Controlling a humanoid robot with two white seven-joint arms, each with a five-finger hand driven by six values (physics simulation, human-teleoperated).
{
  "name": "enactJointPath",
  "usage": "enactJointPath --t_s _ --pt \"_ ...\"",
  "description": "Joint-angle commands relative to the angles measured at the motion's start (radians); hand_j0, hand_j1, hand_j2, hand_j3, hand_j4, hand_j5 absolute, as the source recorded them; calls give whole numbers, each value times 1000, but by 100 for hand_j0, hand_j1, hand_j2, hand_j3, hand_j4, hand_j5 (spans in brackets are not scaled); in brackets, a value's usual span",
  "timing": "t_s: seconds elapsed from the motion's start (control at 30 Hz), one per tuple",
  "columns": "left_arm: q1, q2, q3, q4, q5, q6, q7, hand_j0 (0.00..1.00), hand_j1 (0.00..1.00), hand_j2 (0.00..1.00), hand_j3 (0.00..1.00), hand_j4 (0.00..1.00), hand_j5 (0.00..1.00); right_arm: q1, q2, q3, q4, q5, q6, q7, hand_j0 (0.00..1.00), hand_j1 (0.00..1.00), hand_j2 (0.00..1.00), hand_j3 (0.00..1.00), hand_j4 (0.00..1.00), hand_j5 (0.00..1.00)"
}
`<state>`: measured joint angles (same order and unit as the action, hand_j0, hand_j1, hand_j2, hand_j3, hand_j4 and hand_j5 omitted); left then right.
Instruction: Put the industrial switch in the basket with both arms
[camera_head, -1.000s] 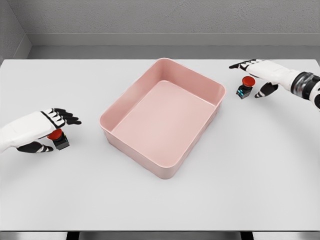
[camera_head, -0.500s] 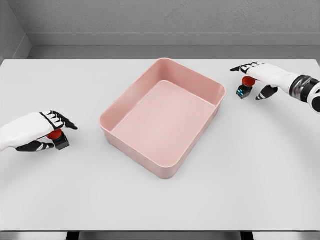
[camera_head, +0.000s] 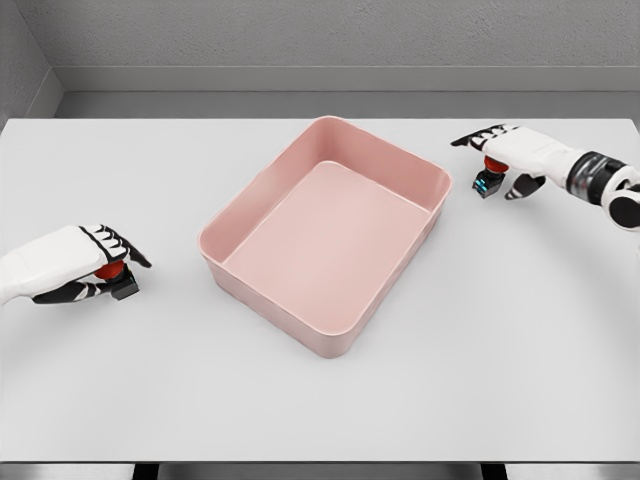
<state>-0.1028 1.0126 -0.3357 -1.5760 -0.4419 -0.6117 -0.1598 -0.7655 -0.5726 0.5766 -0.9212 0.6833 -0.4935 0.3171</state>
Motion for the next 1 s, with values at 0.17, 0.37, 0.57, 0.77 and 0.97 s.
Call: enactJointPath --t_s 0.17,0.37,0.57,0.77,0.97 --pt "-2 1 1 1 6 1 -1 61 61 61 61 61 61 -2 5 3 7 4 7 -1 97 97 97 97 97 97" --pt "-2 1 1 1 8 1 -1 55 55 55 55 55 55 -9 5 3 21 12 6 -1 91 91 91 91 91 91" --pt "-2 1 0 1 8 1 -4 53 53 53 53 53 53 -9 3 5 19 35 1 2 79 79 79 79 79 79" --pt "-3 8 0 1 9 1 -4 53 53 53 53 53 53 -9 3 11 18 35 1 2 76 76 76 76 76 76" --pt "-5 15 1 1 11 1 -4 53 53 53 53 53 53 -9 3 28 21 42 1 3 72 72 72 72 72 72"
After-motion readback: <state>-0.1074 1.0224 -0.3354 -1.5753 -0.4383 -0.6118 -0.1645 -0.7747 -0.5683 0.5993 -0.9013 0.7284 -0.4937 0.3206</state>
